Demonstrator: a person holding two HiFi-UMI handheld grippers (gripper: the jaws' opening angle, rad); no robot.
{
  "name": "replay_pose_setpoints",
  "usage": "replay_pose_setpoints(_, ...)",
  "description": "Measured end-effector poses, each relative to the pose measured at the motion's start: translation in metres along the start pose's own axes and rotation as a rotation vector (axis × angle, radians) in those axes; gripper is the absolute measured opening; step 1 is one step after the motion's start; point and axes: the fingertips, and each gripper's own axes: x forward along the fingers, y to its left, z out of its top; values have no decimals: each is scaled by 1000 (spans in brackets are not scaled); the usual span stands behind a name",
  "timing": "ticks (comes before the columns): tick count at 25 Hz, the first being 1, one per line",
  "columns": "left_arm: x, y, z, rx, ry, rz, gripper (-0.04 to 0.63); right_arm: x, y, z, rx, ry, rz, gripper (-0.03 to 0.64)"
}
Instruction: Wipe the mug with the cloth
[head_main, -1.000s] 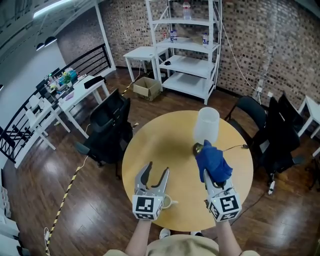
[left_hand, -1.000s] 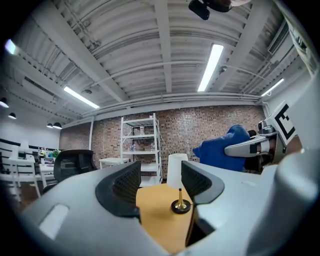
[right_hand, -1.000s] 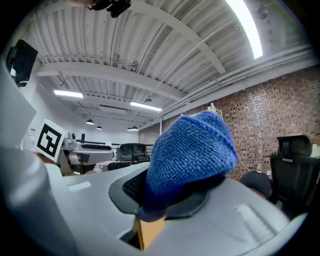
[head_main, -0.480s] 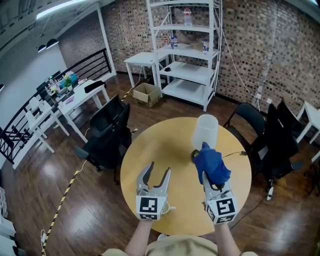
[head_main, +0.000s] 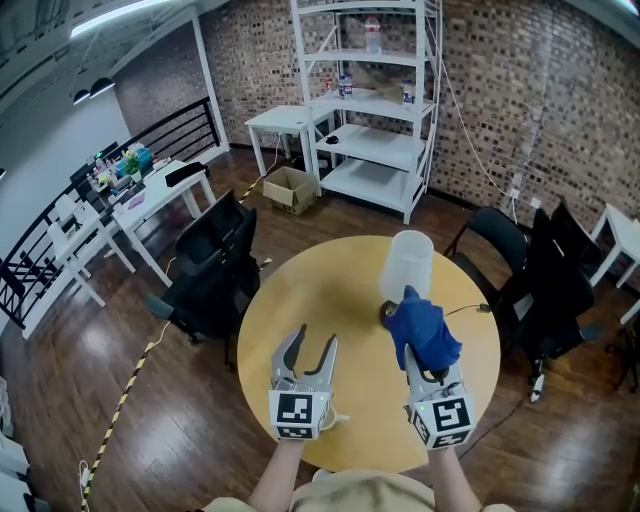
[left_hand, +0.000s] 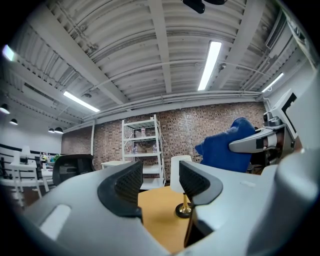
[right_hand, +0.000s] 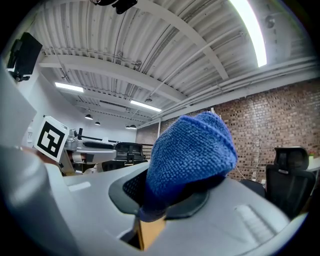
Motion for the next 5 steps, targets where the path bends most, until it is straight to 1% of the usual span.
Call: replay_pose_setpoints(5, -1, -11, -10, -13, 30, -19, 202, 0, 4, -10, 17, 21, 19, 61)
